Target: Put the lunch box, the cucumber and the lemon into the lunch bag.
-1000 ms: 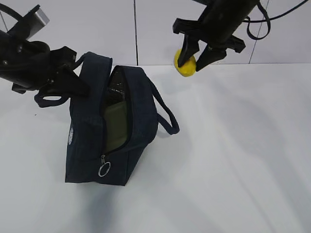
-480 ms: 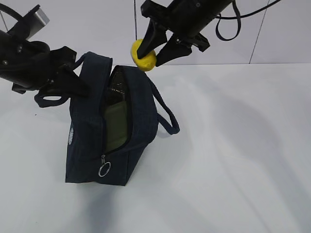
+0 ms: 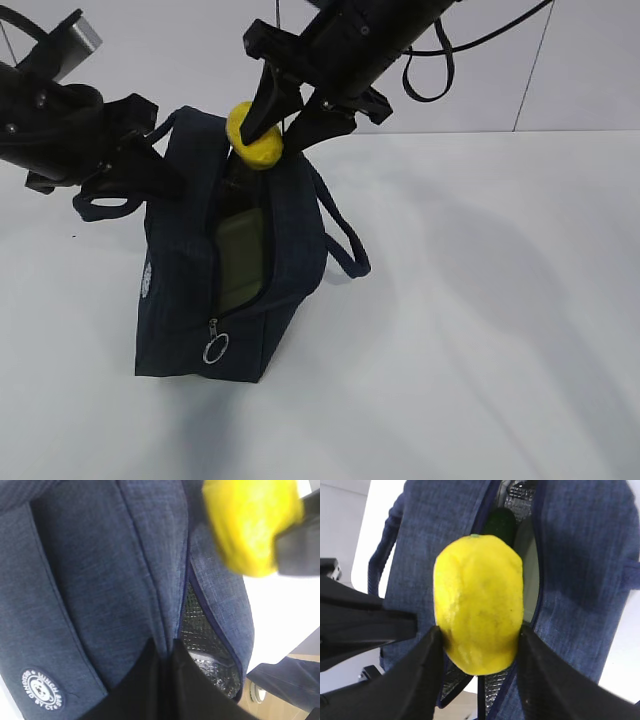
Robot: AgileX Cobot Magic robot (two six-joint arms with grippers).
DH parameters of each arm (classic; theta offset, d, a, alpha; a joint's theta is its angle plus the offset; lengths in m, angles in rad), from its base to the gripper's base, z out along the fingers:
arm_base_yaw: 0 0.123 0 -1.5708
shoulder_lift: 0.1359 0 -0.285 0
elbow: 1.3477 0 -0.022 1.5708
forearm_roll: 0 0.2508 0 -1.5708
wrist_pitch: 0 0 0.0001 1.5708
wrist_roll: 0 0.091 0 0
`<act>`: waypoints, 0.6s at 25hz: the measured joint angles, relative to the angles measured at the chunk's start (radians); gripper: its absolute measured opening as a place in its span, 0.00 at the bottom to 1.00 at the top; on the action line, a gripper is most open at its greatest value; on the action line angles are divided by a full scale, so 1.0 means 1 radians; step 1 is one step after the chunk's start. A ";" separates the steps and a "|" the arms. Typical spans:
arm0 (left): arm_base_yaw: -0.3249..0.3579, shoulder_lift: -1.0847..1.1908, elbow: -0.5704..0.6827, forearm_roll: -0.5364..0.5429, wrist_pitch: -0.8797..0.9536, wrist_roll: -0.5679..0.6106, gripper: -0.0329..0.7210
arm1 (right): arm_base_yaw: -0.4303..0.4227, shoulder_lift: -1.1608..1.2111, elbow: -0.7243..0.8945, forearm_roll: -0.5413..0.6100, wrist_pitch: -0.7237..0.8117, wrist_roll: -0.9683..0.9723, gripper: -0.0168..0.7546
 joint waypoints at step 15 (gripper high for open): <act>0.000 0.000 0.000 -0.004 0.002 0.000 0.04 | 0.013 0.099 0.000 0.019 0.000 -0.016 0.47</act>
